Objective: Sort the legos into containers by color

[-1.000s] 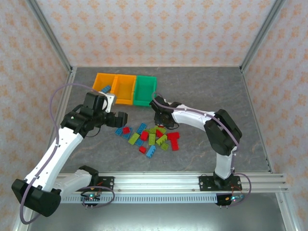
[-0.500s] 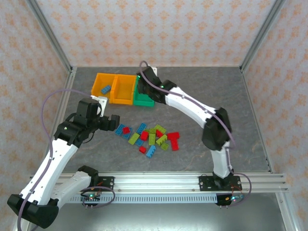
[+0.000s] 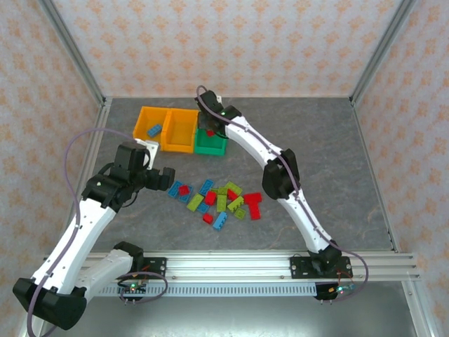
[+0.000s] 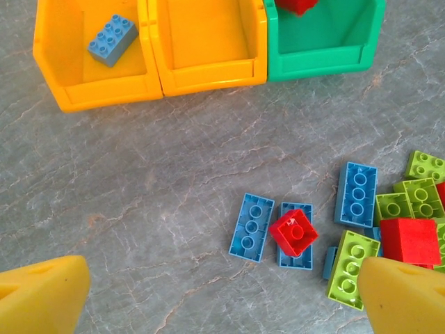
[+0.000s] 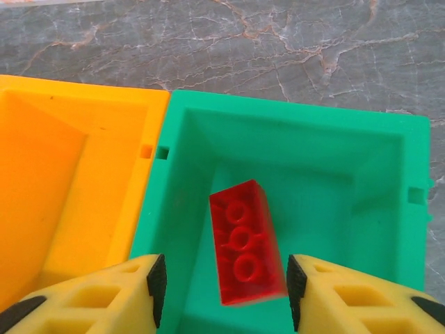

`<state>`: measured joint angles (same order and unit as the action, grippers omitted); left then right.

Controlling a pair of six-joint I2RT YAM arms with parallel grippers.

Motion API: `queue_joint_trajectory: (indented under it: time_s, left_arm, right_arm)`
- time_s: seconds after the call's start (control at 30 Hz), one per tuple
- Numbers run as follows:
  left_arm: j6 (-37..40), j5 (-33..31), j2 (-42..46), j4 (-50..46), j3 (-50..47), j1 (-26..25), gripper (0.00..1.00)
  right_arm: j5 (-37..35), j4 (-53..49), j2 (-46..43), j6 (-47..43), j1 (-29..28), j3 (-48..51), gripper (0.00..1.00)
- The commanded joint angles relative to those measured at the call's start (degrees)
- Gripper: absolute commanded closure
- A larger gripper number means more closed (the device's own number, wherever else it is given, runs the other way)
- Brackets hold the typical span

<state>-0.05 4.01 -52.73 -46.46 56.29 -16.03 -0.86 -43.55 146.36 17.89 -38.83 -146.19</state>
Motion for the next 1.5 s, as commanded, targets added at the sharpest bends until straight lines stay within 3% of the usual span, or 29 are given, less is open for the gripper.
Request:
queue_joint_trajectory:
  time_s: [0.0, 0.1, 0.27, 0.4, 0.53, 0.67, 0.83, 1.0, 1.2, 1.4, 1.47]
  left_arm:
    - [0.9, 1.3, -0.5, 1.2, -0.5, 0.5, 0.01]
    - [0.2, 4.0, -2.3, 0.9, -0.2, 0.4, 0.05]
    - [-8.3, 10.8, -9.0, -1.0, 2.4, -3.3, 0.10]
    - [-13.4, 9.0, -12.7, 1.1, 1.1, -12.2, 0.19]
    - [-14.0, 6.2, -17.8, 2.4, -1.7, -17.8, 0.30]
    - [-12.8, 8.4, -22.3, 5.4, -4.4, -20.9, 0.38]
    - [-13.2, 4.7, -27.5, 9.0, -5.9, -22.0, 0.43]
    - [-13.0, 5.6, -31.1, 11.4, -6.0, -21.9, 0.45]
    - [-12.7, 1.3, -33.8, 11.0, -6.1, -21.9, 0.46]
    - [-12.7, 1.2, -34.6, 12.5, -6.4, -21.9, 0.46]
    - [-13.1, 0.9, -35.6, 13.0, -6.3, -21.9, 0.54]
  right_arm:
    - [1.8, -5.0, -10.0, -1.9, 0.0, 2.4, 0.48]
    - [5.2, -5.8, -20.1, -2.4, 0.1, 14.0, 0.46]
    - [11.5, -0.8, -43.0, -2.0, 0.0, 43.9, 0.41]
    - [8.3, -0.4, -60.6, 1.3, 0.0, 63.8, 0.36]
    - [3.3, -3.8, -72.8, 4.2, 0.0, 73.8, 0.30]
    - [0.8, -5.4, -78.2, 5.3, 0.0, 76.0, 0.27]
    - [0.6, -5.0, -78.0, 4.9, 0.0, 74.4, 0.26]
    - [1.9, -6.1, -75.1, 4.3, 0.0, 72.6, 0.25]
    - [2.7, -5.8, -75.0, 5.0, 0.0, 72.8, 0.25]
    - [2.4, -5.9, -75.2, 5.2, 0.0, 73.1, 0.25]
    - [2.5, -5.7, -75.1, 5.5, 0.0, 73.1, 0.25]
